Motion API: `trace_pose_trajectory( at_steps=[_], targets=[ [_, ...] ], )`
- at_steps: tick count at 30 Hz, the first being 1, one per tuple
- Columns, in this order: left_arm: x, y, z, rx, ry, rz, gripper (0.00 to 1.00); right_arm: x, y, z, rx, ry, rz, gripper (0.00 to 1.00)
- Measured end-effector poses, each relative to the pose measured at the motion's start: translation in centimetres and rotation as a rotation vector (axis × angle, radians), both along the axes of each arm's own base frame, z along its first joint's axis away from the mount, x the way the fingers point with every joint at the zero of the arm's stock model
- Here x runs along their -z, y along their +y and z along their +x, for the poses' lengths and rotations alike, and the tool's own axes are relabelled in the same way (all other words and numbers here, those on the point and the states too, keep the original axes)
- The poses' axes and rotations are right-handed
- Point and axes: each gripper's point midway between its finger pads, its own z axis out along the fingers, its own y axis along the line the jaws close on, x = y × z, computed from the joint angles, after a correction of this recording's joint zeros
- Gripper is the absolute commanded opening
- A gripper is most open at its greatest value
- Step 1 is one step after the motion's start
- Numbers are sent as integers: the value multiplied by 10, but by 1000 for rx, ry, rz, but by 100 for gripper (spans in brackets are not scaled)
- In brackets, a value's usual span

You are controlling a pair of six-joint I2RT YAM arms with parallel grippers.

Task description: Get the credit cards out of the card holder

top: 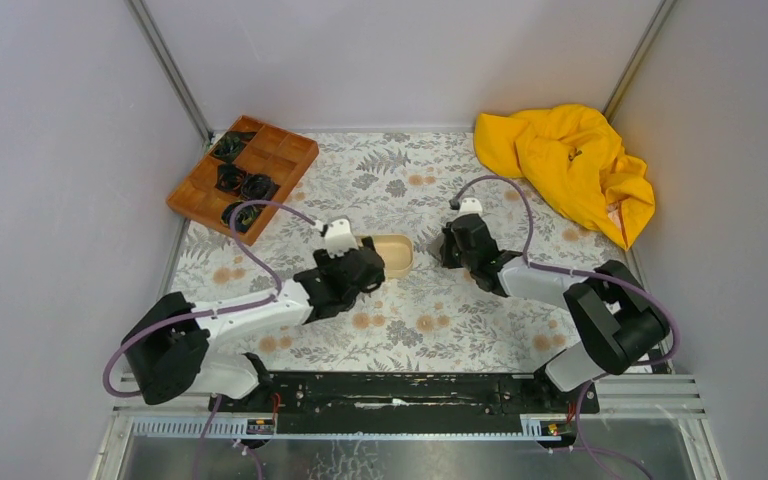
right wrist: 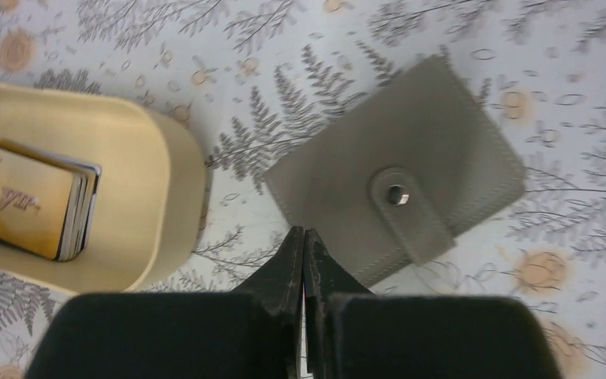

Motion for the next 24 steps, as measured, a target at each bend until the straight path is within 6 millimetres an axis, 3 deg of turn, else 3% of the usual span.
trace_pose_trajectory(
  at_steps=[5, 11, 16, 24],
  targets=[
    [23, -30, -33, 100, 53, -20, 81, 10, 22, -9, -91, 43, -21, 0],
    [60, -24, -55, 102, 125, 1, 81, 18, 31, -14, -141, 81, -21, 0],
    [74, -20, -56, 91, 145, 42, 81, 23, 41, -18, -186, 100, -30, 0],
    [73, -35, -37, 87, 130, 76, 82, 22, 50, -21, -234, 102, -37, 3]
  ],
)
